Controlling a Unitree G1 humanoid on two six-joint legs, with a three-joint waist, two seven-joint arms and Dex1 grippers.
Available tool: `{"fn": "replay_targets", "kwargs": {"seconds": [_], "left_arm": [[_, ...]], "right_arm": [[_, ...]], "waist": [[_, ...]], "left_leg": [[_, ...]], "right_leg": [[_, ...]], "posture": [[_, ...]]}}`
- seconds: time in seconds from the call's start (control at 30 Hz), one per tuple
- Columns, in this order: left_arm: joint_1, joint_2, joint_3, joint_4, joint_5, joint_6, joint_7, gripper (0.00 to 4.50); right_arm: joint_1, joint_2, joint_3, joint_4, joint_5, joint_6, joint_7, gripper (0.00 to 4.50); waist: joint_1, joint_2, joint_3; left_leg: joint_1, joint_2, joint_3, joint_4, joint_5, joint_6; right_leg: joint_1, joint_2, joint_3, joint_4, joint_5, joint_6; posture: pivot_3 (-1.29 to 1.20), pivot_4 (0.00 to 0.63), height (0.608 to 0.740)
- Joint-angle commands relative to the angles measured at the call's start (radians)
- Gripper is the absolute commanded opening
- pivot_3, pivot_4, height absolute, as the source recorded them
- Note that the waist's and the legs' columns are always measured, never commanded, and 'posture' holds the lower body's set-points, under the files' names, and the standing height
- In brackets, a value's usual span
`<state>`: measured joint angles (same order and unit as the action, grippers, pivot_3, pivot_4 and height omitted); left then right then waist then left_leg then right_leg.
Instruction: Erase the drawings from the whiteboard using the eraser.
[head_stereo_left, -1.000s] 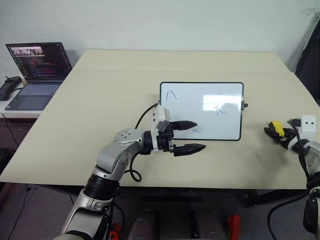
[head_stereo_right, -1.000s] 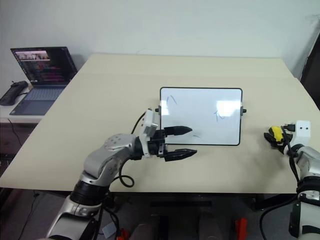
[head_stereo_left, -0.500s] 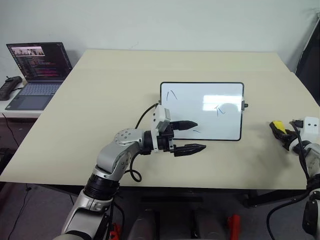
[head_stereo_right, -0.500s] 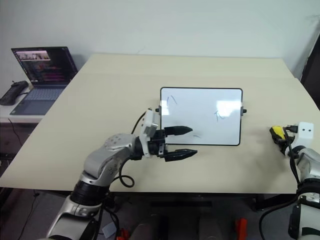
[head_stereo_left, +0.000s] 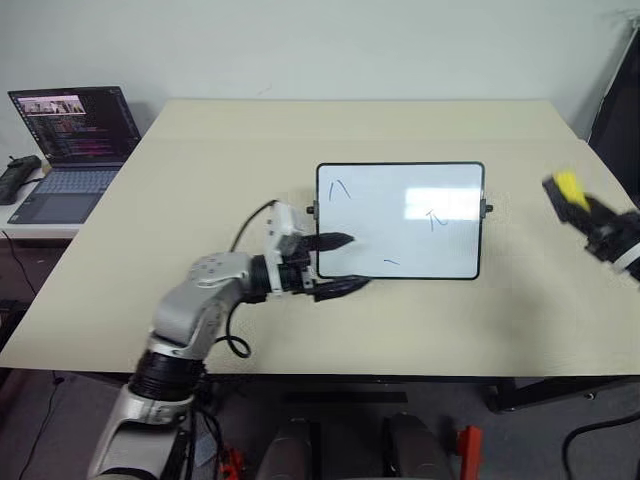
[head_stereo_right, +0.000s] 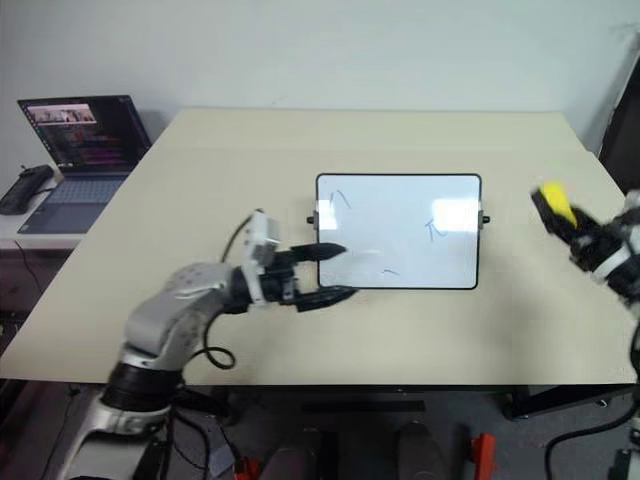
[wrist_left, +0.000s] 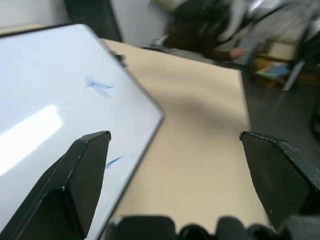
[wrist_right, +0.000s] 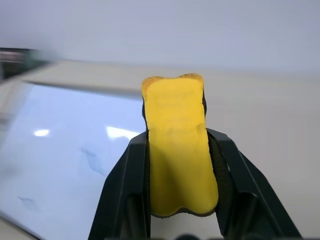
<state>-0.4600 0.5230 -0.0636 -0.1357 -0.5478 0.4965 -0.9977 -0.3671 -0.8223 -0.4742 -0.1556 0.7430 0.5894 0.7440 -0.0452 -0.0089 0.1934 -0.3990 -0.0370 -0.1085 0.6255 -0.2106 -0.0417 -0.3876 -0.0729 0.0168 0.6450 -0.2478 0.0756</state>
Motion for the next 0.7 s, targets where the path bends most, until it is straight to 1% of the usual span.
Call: {"fn": "replay_targets", "kwargs": {"seconds": [0.03,0.13,0.17,0.23,0.33,0.37,0.43,0.5,0.6,0.7], "left_arm": [[0.019,0.045,0.068,0.046,0.017,-0.039,-0.008,4.50],[0.036,0.069,0.122,0.090,0.032,-0.077,0.013,4.50],[0.043,0.073,0.135,0.097,0.038,-0.090,0.021,4.50],[0.053,0.072,0.145,0.094,0.047,-0.099,0.036,4.50],[0.089,0.080,0.154,0.075,0.065,-0.112,0.053,4.50],[0.101,0.082,0.157,0.066,0.068,-0.114,0.058,4.50],[0.118,0.077,0.170,0.041,0.059,-0.105,0.075,4.50],[0.131,0.072,0.177,0.015,0.052,-0.098,0.090,4.50],[0.154,0.068,0.180,-0.022,0.044,-0.086,0.113,4.50],[0.170,0.066,0.184,-0.047,0.036,-0.076,0.129,4.50]], "right_arm": [[-0.153,0.018,0.176,-0.147,0.027,0.047,0.009,1.17],[-0.342,0.166,0.422,-0.125,-0.101,-0.051,0.041,1.17],[-0.387,0.216,0.507,-0.077,-0.190,-0.116,0.040,1.17],[-0.437,0.296,0.583,0.033,-0.306,-0.225,0.027,1.17],[-0.522,0.380,0.716,0.274,-0.543,-0.512,0.013,1.17],[-0.552,0.405,0.744,0.359,-0.600,-0.591,0.006,1.17],[-0.613,0.469,0.748,0.535,-0.637,-0.672,-0.014,1.17],[-0.665,0.520,0.721,0.704,-0.647,-0.739,-0.029,1.15],[-0.723,0.528,0.734,0.911,-0.728,-0.867,-0.047,1.15],[-0.757,0.534,0.713,1.043,-0.751,-0.919,-0.065,1.15]], "waist": [[-0.005,0.000,0.000],[-0.008,-0.002,0.001],[-0.007,-0.002,0.001],[-0.001,-0.002,0.001],[0.018,-0.003,0.001],[0.019,-0.003,0.001],[0.019,-0.004,0.001],[0.014,-0.004,0.001],[0.016,-0.004,0.001],[0.012,-0.003,0.001]], "left_leg": [[0.000,0.000,0.000,0.001,0.000,0.000],[0.001,0.001,0.001,0.001,0.000,0.000],[0.000,0.002,0.000,0.000,0.000,0.000],[-0.001,0.002,-0.001,-0.001,0.000,0.000],[-0.002,0.001,-0.002,-0.001,-0.002,-0.003],[-0.003,-0.001,-0.002,-0.001,-0.002,-0.004],[-0.004,-0.002,-0.001,-0.001,-0.003,-0.005],[-0.005,-0.001,0.000,-0.001,-0.003,-0.006],[-0.006,-0.001,-0.001,-0.002,-0.003,-0.006],[-0.006,-0.001,0.000,-0.002,-0.003,-0.006]], "right_leg": [[0.000,0.000,0.000,0.000,0.000,0.000],[-0.001,0.001,0.000,0.000,0.000,-0.003],[-0.001,0.001,0.000,0.000,0.001,-0.004],[-0.002,0.001,-0.001,0.000,0.001,-0.003],[-0.003,0.000,-0.002,0.000,0.003,-0.007],[-0.004,-0.001,-0.002,0.000,0.003,-0.006],[-0.006,-0.002,-0.001,-0.001,0.002,-0.006],[-0.008,-0.002,0.000,0.000,0.002,-0.006],[-0.010,-0.001,0.000,0.000,0.002,-0.007],[-0.010,-0.001,0.000,0.000,0.002,-0.007]], "posture": [[0.00,0.150,0.740],[0.00,0.150,0.740],[0.00,0.150,0.740],[0.00,0.150,0.740],[0.00,0.150,0.740],[0.00,0.150,0.740],[0.00,0.150,0.740],[0.00,0.150,0.740],[0.00,0.150,0.740],[0.00,0.150,0.740]]}}
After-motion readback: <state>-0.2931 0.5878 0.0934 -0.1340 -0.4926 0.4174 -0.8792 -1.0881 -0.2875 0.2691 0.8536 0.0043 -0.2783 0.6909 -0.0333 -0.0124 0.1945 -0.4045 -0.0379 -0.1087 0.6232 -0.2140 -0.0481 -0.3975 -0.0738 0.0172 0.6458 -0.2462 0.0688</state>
